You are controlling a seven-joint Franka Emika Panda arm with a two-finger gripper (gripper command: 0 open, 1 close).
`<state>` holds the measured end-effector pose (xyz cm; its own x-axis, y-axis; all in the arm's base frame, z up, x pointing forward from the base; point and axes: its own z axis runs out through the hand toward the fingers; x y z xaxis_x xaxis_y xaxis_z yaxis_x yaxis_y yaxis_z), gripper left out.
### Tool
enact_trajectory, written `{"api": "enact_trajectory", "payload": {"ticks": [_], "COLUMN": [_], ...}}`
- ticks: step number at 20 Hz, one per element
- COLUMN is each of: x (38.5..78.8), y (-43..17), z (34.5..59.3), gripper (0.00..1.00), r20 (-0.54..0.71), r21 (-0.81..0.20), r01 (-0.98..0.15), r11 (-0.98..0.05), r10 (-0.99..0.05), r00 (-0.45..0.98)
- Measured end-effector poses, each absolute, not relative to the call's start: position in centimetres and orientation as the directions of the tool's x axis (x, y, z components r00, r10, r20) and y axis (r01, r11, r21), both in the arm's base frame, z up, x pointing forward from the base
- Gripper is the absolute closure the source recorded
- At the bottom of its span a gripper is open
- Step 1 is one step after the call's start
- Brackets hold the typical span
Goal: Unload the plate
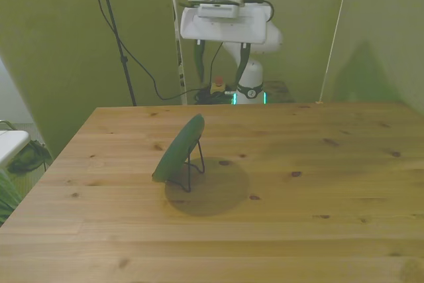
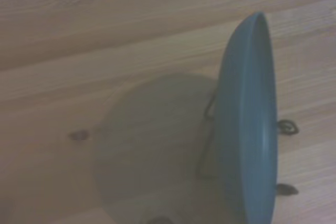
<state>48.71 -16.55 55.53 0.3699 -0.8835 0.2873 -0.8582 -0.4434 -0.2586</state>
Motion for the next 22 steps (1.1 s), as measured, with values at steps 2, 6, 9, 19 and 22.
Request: {"api": "enact_trajectory", "payload": {"ticks": [2, 6, 9, 19, 22], "x": [49.9, 50.3, 50.0, 50.8, 52.7], "y": [-18.7, -18.7, -18.8, -23.0, -23.0], "z": [55.1, 55.7, 54.8, 52.9, 51.9], "gripper": [0.00, 0.00, 0.00, 0.00, 0.00], "r20": [0.274, 0.211, 0.164, 0.095, 0.090], "r21": [-0.262, -0.334, -0.370, -0.404, -0.392], "r01": [-0.872, -0.834, -0.805, -0.761, -0.763], "r11": [-0.414, -0.438, -0.463, -0.508, -0.514], "r10": [-0.898, -0.898, -0.886, -0.851, -0.847], "r00": [0.344, 0.387, 0.434, 0.517, 0.525]}}
